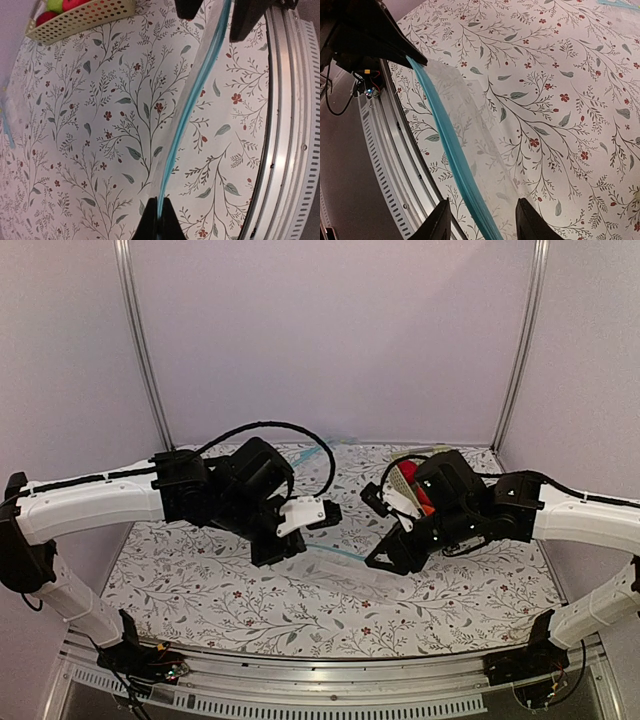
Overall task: Place the food in the zip-top bag and seal the zipper
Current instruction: Pass from the left arm to the right
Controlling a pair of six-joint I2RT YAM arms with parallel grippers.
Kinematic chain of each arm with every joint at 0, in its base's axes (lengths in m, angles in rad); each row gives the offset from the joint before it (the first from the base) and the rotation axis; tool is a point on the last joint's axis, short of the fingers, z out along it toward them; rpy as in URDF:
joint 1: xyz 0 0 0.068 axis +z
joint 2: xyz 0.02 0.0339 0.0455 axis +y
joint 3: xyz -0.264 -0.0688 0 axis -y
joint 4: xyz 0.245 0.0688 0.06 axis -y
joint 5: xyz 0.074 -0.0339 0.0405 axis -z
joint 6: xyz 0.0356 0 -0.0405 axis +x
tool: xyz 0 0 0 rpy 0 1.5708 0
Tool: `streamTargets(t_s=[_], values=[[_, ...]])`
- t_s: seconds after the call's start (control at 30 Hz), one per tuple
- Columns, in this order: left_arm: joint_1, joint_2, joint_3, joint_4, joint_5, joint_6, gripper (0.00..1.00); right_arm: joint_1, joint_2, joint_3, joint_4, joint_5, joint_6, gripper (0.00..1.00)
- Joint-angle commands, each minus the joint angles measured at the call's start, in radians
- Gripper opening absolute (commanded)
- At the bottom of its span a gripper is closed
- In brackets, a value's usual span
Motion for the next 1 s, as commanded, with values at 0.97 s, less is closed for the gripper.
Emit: streamTargets(t_s=[0.97], values=[[-0.03, -0.017, -0.006, -0.006, -0.012, 0.021, 0.0, -0.016, 0.05, 0.021, 0.02, 0.015, -0.036, 0.4]])
